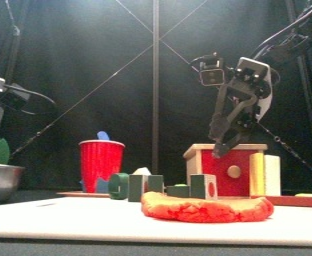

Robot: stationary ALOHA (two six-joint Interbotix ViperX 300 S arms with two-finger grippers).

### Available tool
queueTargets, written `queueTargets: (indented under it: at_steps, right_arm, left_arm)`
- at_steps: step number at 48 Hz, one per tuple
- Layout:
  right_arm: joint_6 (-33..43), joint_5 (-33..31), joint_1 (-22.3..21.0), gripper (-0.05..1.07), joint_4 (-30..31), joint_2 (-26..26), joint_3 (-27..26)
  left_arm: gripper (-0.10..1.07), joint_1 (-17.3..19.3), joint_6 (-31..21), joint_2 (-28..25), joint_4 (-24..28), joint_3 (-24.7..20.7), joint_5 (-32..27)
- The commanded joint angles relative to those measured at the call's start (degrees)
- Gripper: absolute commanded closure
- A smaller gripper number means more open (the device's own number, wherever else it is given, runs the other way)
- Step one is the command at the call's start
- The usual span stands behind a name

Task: Move soy sauce bowl onto cutting board

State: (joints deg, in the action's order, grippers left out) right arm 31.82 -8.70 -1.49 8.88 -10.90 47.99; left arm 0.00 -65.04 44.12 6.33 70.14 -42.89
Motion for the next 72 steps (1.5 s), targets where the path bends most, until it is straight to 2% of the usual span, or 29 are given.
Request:
queueTargets:
  at_steps: [1,10,19,28,43,48,72]
  right_arm:
    - [-0.09,0.62,0.00,0.00,0.18,-0.18,-2.90]
    - [-0.09,0.53,0.09,0.00,0.35,-0.09,-2.99]
    - [-0.09,0.62,0.00,0.00,0.35,-0.09,-2.90]
    - [-0.18,0.53,-0.09,0.00,0.53,-0.09,-2.99]
    - [-0.09,0.53,-0.09,0.00,0.53,-0.09,-3.08]
    - [-0.09,0.53,-0.09,0.00,0.53,-0.09,-2.99]
    - [-0.09,0.53,-0.09,0.00,0.53,-0.26,-2.46]
  left_arm:
    - [0.09,-0.09,-0.18,-2.55,0.35,-0.70,1.05]
    - [0.09,1.76,-0.26,-3.52,2.11,-0.35,0.62]
    - [0.13,1.93,0.00,-4.13,1.49,-0.18,1.23]
    - [0.26,1.93,-0.18,-4.83,1.05,-0.09,2.55]
    - [0.54,2.99,-0.53,-5.80,1.05,-0.35,4.57]
    - [0.59,3.25,-0.18,-5.54,1.05,-1.05,4.13]
    - [0.59,0.97,1.41,-5.10,1.85,-10.28,0.88]
